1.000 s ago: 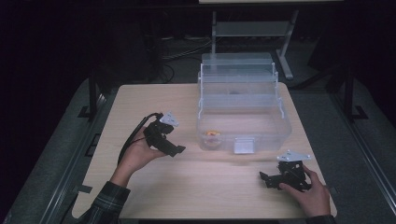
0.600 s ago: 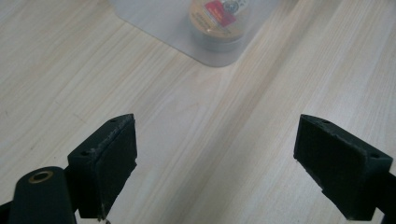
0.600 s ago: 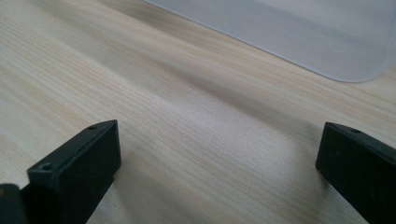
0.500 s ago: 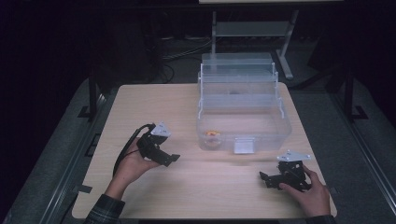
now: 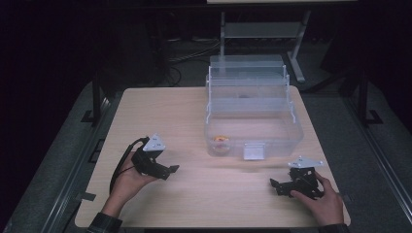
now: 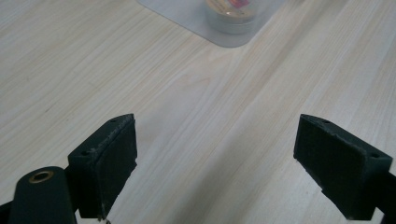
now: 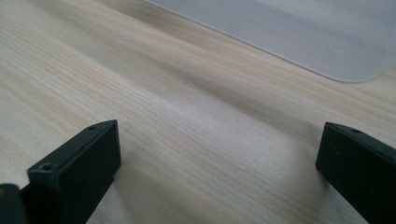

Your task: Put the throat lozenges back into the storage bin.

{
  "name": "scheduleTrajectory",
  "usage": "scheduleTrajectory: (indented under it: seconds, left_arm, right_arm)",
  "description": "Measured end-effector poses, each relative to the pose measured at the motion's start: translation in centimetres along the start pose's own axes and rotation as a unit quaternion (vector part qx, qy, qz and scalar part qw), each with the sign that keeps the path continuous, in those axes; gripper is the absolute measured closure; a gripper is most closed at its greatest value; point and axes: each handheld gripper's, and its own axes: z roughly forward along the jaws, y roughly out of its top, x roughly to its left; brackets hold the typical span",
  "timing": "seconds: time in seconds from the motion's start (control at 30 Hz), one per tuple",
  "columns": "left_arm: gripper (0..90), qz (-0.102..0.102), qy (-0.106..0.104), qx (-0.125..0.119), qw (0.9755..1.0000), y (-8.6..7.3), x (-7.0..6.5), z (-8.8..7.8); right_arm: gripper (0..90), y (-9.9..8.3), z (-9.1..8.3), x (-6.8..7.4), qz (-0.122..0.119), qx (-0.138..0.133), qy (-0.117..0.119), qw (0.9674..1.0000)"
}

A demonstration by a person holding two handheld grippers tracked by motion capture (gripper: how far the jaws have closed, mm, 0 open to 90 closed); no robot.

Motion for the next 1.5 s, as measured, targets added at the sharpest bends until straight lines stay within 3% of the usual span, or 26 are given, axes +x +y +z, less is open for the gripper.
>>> scheduleTrajectory:
  seconds: [0.47,0.7,1.2,1.3,1.33,1.5]
  left_arm:
    - [12.8,-0.02,0.029,-0.023,0.9991,-3.7,0.3,-1.1]
    - [12.8,-0.029,0.036,-0.017,0.9988,-5.6,0.2,-1.2]
    - [11.7,-0.041,0.024,0.018,0.9987,-9.3,-0.8,-0.7]
    - [11.3,-0.046,0.023,0.018,0.9985,-9.7,-0.8,-0.4]
    - [11.3,-0.056,0.015,0.013,0.9983,-9.9,-0.8,-0.3]
    - [11.0,-0.052,0.011,-0.003,0.9986,-10.3,-0.8,-0.2]
  right_arm:
    - [0.0,0.0,0.0,0.0,0.0,0.0,0.0,1.0]
    - [0.0,0.0,0.0,0.0,0.0,0.0,0.0,1.0]
    - [0.0,0.0,0.0,0.0,0.0,0.0,0.0,1.0]
    - [0.0,0.0,0.0,0.0,0.0,0.0,0.0,1.0]
    - [0.0,0.0,0.0,0.0,0.0,0.0,0.0,1.0]
    - [0.0,0.0,0.0,0.0,0.0,0.0,0.0,1.0]
